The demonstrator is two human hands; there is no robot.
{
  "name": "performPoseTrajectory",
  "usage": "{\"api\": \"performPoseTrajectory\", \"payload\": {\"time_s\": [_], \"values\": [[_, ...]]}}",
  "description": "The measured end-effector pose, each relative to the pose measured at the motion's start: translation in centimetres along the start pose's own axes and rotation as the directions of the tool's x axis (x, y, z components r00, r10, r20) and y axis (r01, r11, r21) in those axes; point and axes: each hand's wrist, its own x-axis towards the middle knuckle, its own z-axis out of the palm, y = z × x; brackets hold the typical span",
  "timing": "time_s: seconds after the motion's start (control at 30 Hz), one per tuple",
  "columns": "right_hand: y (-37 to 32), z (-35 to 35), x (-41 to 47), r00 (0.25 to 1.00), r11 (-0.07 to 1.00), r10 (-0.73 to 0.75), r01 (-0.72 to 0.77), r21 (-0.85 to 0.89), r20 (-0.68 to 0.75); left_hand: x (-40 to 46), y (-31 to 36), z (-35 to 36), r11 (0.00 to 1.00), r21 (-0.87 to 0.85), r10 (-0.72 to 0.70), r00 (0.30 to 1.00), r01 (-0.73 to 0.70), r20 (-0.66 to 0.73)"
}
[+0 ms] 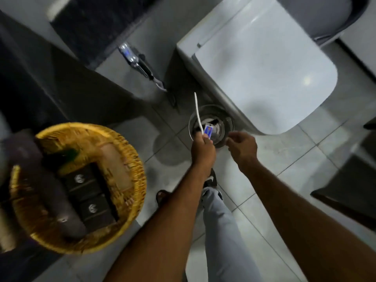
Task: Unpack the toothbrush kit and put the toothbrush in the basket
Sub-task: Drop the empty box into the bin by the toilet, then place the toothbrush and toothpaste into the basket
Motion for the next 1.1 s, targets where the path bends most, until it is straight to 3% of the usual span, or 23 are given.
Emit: {"api": "performPoseTrajectory", "payload": {"time_s": [0.1,0.2,0.33,0.47,0.57,0.67,0.8,0.9,0.97,1.03,1.1], "values": [[-5.9,-2.7,-3.8,0.962,0.966,-0.250,0.255,0.037,-0.112,-3.5,5.5,-1.6,0.992,-0.042,0.118,0.992,-0.116,0.042],[-13.4,-4.7,-7.8,0.928,0.925,-0.327,0.353,0.143,-0.177,-7.1,11.3,-5.4,0.953,0.057,0.294,0.954,-0.297,0.054],[-24.2,-5.9,-14.5,0.763,0.772,-0.613,0.634,0.051,-0.206,-11.7,17.7,-14.4,0.844,0.235,0.461,0.876,-0.482,0.138],[-32.8,-4.4,-22.0,0.497,0.504,-0.863,0.846,-0.171,-0.084,-15.0,21.6,-25.4,0.740,0.403,0.529,0.836,-0.539,0.146],[-36.9,-2.3,-26.9,0.320,0.269,-0.932,0.926,-0.266,0.170,-17.3,23.0,-33.1,0.664,0.480,0.557,0.808,-0.573,0.195],[-39.2,0.3,-30.2,0.248,0.070,-0.874,0.915,-0.398,0.417,-19.1,23.1,-39.1,0.580,0.587,0.569,0.796,-0.565,0.204],[-40.6,4.2,-33.7,0.159,-0.081,-0.852,0.901,-0.426,0.499,-20.7,22.2,-44.3,0.454,0.701,0.586,0.777,-0.549,0.229],[-40.2,5.8,-35.0,0.125,-0.194,-0.832,0.847,-0.494,0.540,-21.1,21.3,-46.2,0.391,0.758,0.600,0.769,-0.521,0.220],[-39.4,5.9,-34.5,0.142,-0.162,-0.850,0.845,-0.509,0.508,-20.9,20.5,-47.3,0.393,0.769,0.613,0.767,-0.505,0.191],[-38.1,6.0,-33.7,0.250,-0.009,-0.858,0.866,-0.500,0.448,-20.4,18.9,-48.1,0.460,0.743,0.619,0.775,-0.486,0.125],[-36.4,5.8,-33.0,0.447,0.275,-0.818,0.856,-0.437,0.362,-19.7,16.9,-48.3,0.651,0.616,0.566,0.824,-0.444,-0.004]]}}
